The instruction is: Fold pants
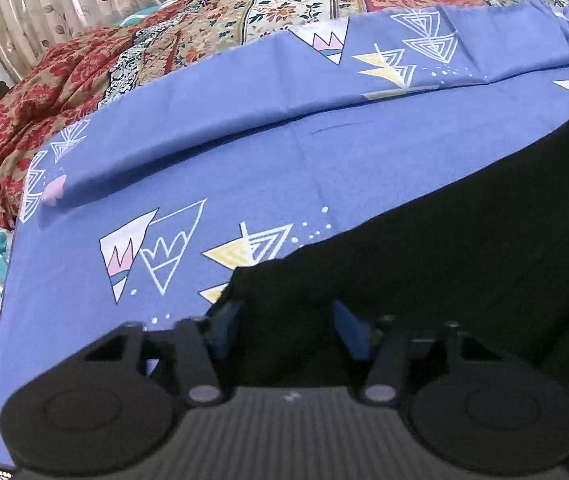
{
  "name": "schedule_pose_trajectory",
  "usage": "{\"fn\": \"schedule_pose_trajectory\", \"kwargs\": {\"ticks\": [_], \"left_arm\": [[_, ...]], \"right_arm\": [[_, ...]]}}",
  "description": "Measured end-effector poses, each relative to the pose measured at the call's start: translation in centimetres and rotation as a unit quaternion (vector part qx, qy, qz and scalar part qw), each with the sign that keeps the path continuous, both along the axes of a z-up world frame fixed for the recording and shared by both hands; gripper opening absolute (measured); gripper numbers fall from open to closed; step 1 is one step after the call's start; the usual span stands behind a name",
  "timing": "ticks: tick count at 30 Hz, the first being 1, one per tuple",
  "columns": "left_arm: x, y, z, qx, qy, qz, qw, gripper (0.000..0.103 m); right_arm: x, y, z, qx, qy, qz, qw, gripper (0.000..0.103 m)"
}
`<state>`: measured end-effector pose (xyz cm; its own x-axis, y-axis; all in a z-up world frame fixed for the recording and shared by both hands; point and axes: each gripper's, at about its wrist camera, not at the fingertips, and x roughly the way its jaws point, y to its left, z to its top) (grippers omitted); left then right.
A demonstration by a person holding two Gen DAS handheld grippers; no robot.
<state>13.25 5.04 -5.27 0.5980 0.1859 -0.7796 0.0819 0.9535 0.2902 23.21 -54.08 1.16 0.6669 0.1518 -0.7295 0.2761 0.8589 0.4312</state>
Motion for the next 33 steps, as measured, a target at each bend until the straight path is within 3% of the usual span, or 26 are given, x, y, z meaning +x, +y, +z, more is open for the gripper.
{"fn": "schedule_pose_trajectory", "kwargs": {"ticks": [5,8,11,14,17,19,21,23,29,33], "left_arm": [[0.3,0.0,-0.3,0.014,-0.007,-0.008,0.9999,0.018],[0.1,-0.4,-0.4,0.026,-0.015,-0.014,0.9995,0.012],[-0.9,-1.0,-0.3,0.045,-0.037,-0.017,0.9981,0.009],[-2.6,-1.9,0.5,0.063,-0.073,-0.008,0.9953,0.008],[-5.0,-3.1,1.8,0.075,-0.112,0.003,0.9908,0.008],[-6.6,-3.6,2.8,0.075,-0.136,0.013,0.9878,0.008],[-7.9,-3.9,3.6,0.068,-0.153,0.024,0.9856,0.008],[-8.9,-4.0,4.3,0.065,-0.163,0.031,0.9840,0.008],[-11.8,-4.5,7.2,0.062,-0.213,0.044,0.9741,0.008],[-15.1,-4.4,9.2,0.043,-0.239,0.056,0.9684,0.008]], "right_arm": [[6.6,0.1,-1.6,-0.019,0.039,-0.041,0.998,0.060],[9.6,0.6,-3.8,-0.061,0.086,-0.071,0.992,0.062],[11.8,0.8,-6.3,-0.086,0.129,-0.079,0.985,0.065],[12.3,1.4,-7.2,-0.097,0.119,-0.080,0.985,0.083],[12.5,1.7,-7.4,-0.094,0.119,-0.094,0.984,0.083],[12.5,2.3,-7.5,-0.125,0.127,-0.087,0.980,0.064],[12.0,2.8,-7.3,-0.167,0.126,-0.077,0.975,0.026],[10.8,1.9,-6.8,-0.145,0.109,-0.074,0.981,0.009],[4.7,-2.6,-1.7,-0.022,-0.007,-0.103,0.994,0.006],[-4.0,-6.3,2.2,0.027,-0.068,-0.099,0.992,0.006]]}}
